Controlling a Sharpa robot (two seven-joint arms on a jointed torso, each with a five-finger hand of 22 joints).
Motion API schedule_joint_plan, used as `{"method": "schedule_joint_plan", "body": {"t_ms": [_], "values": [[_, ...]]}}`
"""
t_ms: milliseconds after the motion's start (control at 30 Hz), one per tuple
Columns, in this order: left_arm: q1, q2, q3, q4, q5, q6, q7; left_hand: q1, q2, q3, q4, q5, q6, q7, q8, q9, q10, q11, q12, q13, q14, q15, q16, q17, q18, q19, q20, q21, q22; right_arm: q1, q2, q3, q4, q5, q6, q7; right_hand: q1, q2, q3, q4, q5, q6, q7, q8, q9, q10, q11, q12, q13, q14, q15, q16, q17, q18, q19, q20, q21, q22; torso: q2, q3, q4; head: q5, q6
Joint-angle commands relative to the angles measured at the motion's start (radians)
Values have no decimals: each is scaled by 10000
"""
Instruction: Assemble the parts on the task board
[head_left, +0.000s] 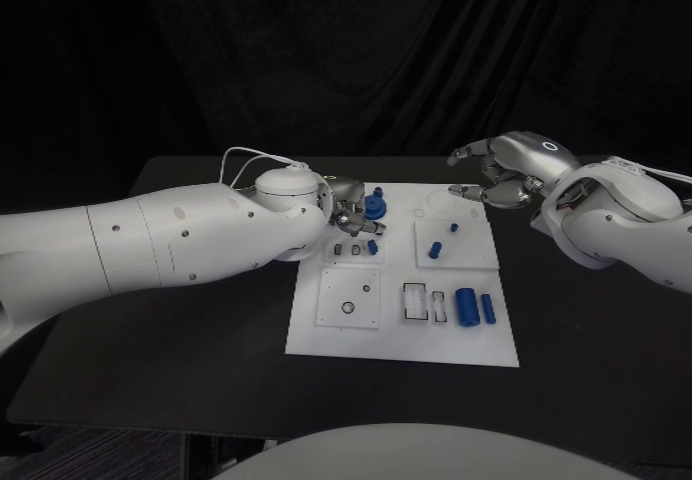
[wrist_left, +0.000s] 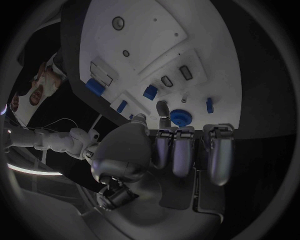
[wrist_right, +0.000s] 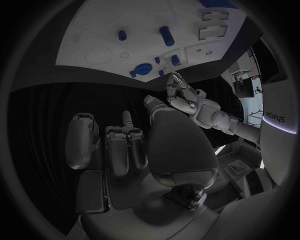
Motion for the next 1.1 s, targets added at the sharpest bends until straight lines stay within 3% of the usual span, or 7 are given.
{"method": "schedule_joint_plan", "body": {"t_ms": [33, 533, 800, 1100], "values": [[-36, 75, 9, -59, -42, 116, 77, -115, 31, -67, -3, -8, 70, 3, -71, 18, 1040, -52, 25, 2629, 1039, -47, 26, 2632, -151, 472, -56, 13, 1803, -23, 0, 7, -12, -18, 51, -195, 34, 58, -12, 43, -22, 80, 3, 65, -9, 1043, 92, 26, 2631, 1046, 48, 29, 2635, -71, 51, 29, 45, 1909, 0, 4, 8, -3, -36], [-276, 280, 8, -208, -41, 0, 277, -192, 56, -110, -22, -7, 100, -7, -136, 85, 1040, -64, 25, 2629, 1039, -62, 26, 2632, -143, 452, -75, -10, 1769, -23, 14, 7, -32, -18, 54, -197, 6, 59, -28, 61, -23, 159, 18, 79, -28, 1043, 103, 26, 2631, 1046, 55, 29, 2635, -68, 48, 34, 32, 1905, -17, 1, 8, -14, -131], [-333, 336, 8, -258, -41, 52, 326, -127, 45, -99, -48, 2, 125, -20, -164, 127, 1040, -75, 25, 2629, 1039, -72, 26, 2632, -144, 457, -85, -12, 1772, -23, 27, 7, -35, -18, 64, -205, 6, 59, -28, 61, -23, 159, 18, 79, -28, 1043, 103, 26, 2631, 1046, 55, 29, 2635, -68, 48, 34, 32, 1905, -8, -23, -14, 11, -182], [-424, 396, 8, -323, -41, 46, 389, 30, 25, -63, -75, 9, 147, -36, -245, 200, 1040, -93, 25, 2629, 1039, -90, 26, 2632, -142, 457, -105, -23, 1764, -23, 26, 7, -21, -18, 93, -225, 6, 59, -28, 61, -23, 159, 18, 79, -28, 1043, 103, 26, 2631, 1046, 55, 29, 2635, -68, 48, 34, 32, 1905, -8, -8, 12, -34, -186]]}}
